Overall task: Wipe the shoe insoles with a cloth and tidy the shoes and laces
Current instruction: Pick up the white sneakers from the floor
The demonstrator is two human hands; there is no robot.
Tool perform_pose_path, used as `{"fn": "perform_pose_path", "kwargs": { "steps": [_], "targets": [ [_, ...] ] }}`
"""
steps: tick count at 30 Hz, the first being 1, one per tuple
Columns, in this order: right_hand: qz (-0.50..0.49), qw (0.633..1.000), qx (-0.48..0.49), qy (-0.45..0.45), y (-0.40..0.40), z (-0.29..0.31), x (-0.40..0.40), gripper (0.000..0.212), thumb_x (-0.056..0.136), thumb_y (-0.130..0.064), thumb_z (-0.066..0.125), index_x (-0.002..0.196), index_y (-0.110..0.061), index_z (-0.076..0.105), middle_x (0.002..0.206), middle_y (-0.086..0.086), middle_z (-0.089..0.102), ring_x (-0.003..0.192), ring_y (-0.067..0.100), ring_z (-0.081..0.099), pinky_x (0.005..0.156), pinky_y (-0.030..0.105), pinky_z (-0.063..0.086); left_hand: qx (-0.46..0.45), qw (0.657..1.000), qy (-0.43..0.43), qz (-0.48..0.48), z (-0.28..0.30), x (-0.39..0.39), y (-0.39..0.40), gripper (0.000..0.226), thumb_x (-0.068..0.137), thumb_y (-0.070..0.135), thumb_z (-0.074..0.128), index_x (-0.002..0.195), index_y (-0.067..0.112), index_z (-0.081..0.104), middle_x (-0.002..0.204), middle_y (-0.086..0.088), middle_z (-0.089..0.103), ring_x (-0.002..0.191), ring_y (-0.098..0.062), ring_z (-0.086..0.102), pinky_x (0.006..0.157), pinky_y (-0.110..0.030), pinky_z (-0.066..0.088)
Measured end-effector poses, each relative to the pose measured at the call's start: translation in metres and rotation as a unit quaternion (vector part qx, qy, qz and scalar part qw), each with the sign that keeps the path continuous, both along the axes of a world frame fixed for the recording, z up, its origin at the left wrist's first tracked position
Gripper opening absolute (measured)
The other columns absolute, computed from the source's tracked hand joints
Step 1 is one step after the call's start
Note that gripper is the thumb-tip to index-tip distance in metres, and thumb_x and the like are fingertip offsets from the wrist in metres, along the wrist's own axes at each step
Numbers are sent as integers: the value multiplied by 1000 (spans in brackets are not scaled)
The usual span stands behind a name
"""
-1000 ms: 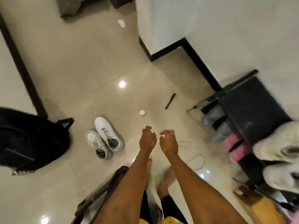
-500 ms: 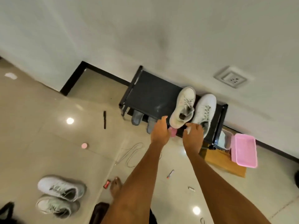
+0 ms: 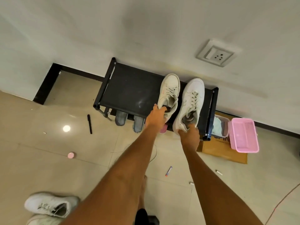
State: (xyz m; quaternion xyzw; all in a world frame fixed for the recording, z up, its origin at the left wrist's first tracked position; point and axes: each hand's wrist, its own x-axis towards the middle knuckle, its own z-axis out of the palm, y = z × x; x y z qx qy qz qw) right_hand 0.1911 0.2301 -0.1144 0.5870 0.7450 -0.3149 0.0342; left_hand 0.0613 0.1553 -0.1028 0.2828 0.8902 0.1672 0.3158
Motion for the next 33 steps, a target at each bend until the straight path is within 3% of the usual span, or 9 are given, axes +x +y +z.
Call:
{"fn": "perform_pose_path", "kwargs": {
  "steps": [3, 6, 10, 14, 17, 20, 23, 26, 33],
  "targets": [
    [-27, 999, 12, 38, 1, 2, 4, 26, 80, -19, 68, 101, -6, 59, 110, 15, 61, 95, 33, 60, 77, 35, 47, 21, 998, 5, 59, 3, 2, 0, 19, 90, 14, 55, 109, 10, 60, 133, -15, 45, 105, -34, 58, 88, -39, 48],
    [-10, 997, 47, 57, -16, 15, 11, 22, 82, -15, 67, 99, -4, 59, 115, 16, 60, 102, 35, 58, 79, 35, 45, 68, 992, 12, 105, 6, 17, -21, 18, 89, 15, 57, 104, 9, 64, 118, -11, 57, 100, -29, 61, 84, -36, 50],
    [61, 992, 69, 92, -52, 31, 17, 30, 83, -12, 67, 111, -5, 60, 137, 12, 51, 118, 34, 53, 92, 41, 47, 110, 974, 5, 200, 10, 51, -75, 21, 89, 20, 60, 105, 7, 66, 118, -12, 62, 98, -27, 63, 82, -33, 50],
    [138, 985, 49, 92, -95, 47, -1, 31, 87, -19, 63, 116, -8, 59, 140, 7, 48, 118, 31, 53, 91, 40, 47, 158, 932, 36, 323, 16, 75, -138, 24, 71, 12, 78, 94, 9, 72, 115, -12, 68, 80, -30, 70, 64, -33, 57],
    [212, 972, 23, 103, -139, 59, -20, 27, 88, -22, 61, 113, -13, 60, 132, 5, 53, 109, 27, 57, 86, 36, 49, 138, 899, 17, 415, 25, 80, -188, 27, 82, 24, 68, 105, 12, 70, 128, -7, 61, 94, -32, 67, 69, -36, 55],
    [304, 947, 6, 101, -180, 50, -37, 29, 84, -16, 65, 112, -10, 61, 129, 9, 56, 108, 29, 58, 85, 33, 47, 119, 860, 30, 495, 30, 85, -231, 44, 91, 43, 48, 108, 9, 69, 130, -7, 60, 98, -31, 66, 75, -36, 54],
    [397, 913, -23, 92, -230, 30, -56, 41, 81, -15, 70, 120, -10, 60, 137, 9, 52, 113, 31, 57, 88, 35, 48, 92, 811, 27, 578, 22, 88, -282, 26, 85, 19, 60, 106, 6, 69, 128, -10, 60, 100, -34, 65, 79, -37, 53],
    [487, 868, -60, 79, -280, -3, -70, 39, 79, -15, 71, 117, -9, 62, 130, 12, 56, 110, 32, 59, 86, 35, 49, 64, 762, 20, 644, -6, 99, -330, 23, 80, 7, 65, 103, 7, 70, 126, -10, 61, 98, -34, 65, 79, -37, 53],
    [617, 777, -119, 30, -371, -121, -89, 21, 75, -10, 72, 94, -4, 64, 121, 12, 61, 99, 33, 61, 77, 36, 49, -69, 669, -53, 738, -113, 112, -411, 19, 84, 20, 63, 102, 16, 69, 116, -6, 64, 96, -26, 63, 79, -31, 47]
  ]
}}
